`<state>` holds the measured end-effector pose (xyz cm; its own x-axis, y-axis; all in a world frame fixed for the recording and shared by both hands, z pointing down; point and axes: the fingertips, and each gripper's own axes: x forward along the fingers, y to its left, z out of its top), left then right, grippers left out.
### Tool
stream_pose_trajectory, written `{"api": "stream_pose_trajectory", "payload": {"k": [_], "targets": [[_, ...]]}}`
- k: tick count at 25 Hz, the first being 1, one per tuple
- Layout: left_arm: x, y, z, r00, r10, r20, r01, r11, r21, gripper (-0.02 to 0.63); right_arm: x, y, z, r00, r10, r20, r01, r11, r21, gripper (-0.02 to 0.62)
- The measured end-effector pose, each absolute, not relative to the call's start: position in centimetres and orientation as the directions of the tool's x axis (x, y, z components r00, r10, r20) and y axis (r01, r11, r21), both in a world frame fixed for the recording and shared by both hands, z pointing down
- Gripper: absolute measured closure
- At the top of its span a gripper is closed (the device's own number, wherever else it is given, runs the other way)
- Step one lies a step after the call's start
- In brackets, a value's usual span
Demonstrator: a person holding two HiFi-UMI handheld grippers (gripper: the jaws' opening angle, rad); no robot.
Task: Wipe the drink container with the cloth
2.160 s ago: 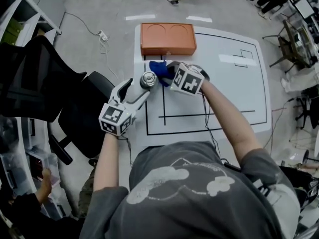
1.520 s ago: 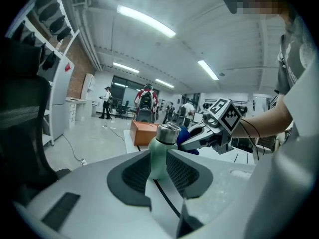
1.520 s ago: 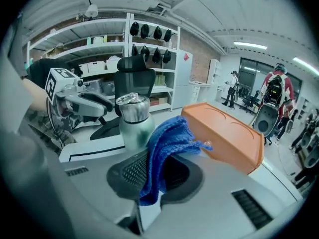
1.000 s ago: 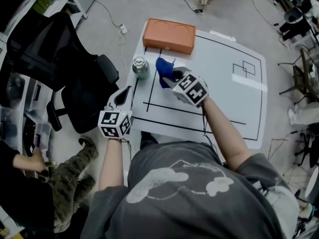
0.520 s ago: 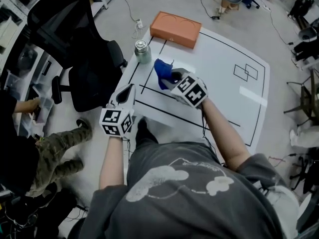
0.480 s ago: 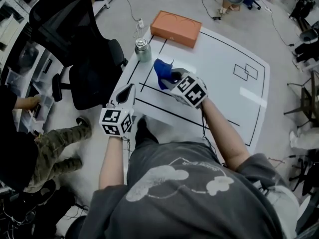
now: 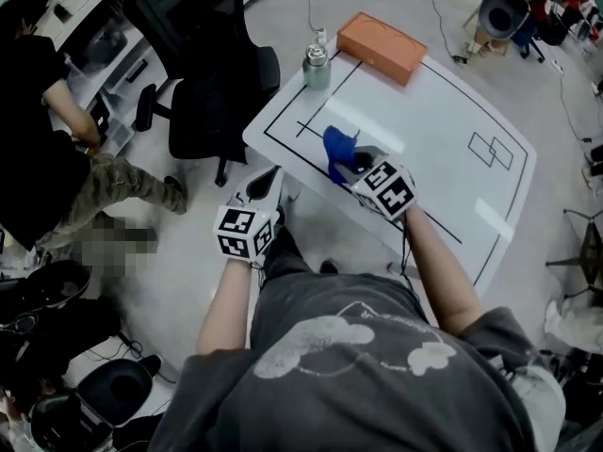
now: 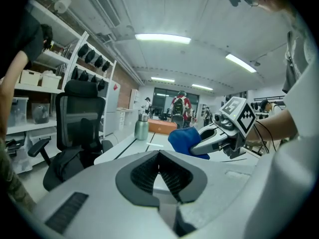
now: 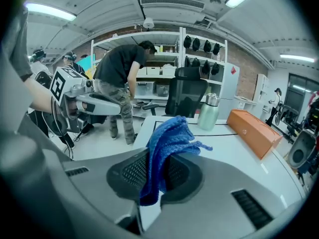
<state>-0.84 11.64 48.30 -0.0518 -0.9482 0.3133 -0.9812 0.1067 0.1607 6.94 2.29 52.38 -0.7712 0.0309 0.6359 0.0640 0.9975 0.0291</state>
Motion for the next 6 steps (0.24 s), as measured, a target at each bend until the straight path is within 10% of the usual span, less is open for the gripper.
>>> {"api": "stream_pose_trajectory", "payload": {"k": [6], "targets": [[0.8, 14.4, 48.0, -0.091, -0.946, 0.311, -0.974, 0.149, 0.169, 0.603, 8.5, 4.4, 52.2, -0.765, 0.051, 0.641, 0.077, 0.997, 0.013, 0.552]]}}
